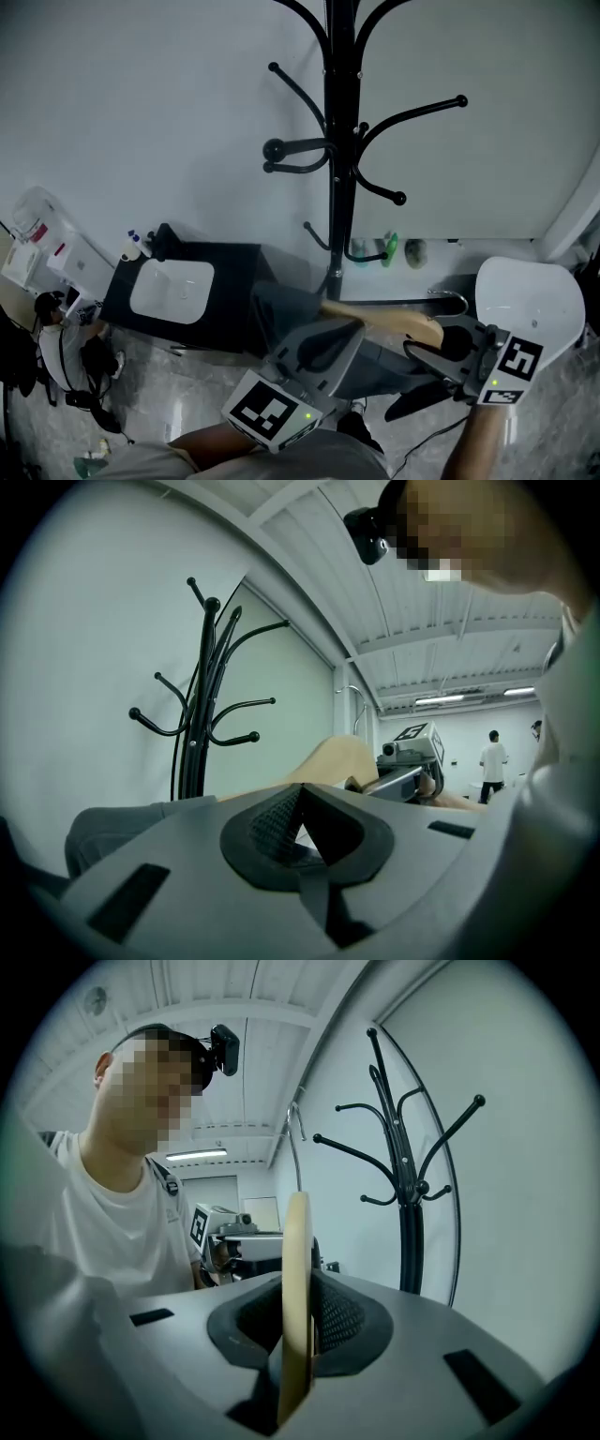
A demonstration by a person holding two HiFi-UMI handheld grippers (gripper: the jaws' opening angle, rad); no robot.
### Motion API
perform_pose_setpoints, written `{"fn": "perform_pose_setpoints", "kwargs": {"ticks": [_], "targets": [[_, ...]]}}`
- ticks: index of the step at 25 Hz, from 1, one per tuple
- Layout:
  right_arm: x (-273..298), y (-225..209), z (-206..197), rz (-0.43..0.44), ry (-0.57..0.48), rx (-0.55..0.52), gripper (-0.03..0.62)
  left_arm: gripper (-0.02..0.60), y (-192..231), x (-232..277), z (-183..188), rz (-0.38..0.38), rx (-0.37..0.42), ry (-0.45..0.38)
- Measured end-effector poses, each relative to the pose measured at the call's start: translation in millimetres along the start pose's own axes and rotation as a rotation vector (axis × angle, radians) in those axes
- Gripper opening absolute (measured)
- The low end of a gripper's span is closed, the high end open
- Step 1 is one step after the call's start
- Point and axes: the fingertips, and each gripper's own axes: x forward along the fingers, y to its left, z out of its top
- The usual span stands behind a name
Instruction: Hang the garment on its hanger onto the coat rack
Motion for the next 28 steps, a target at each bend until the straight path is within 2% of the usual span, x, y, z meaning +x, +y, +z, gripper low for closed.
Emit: {"fn": "perform_pose_setpoints", "kwargs": {"ticks": [7,11,21,28], "targets": [[1,-85,2,0.247,0.059,-0.008,0.060,0.005,29,58,3,0.181,-0.014,-0.012],[6,-117,2,0.370,0.099,-0.026,0.060,0.006,40,76,3,0.275,-0.019,-0.026],[36,-166,-6,0.568,0.148,-0.003,0.060,0.005,68,85,3,0.395,-0.017,-0.023],[66,-178,-4,0.656,0.178,0.000,0.060,0.006,95,80,5,0.416,-0.021,-0.034]]}}
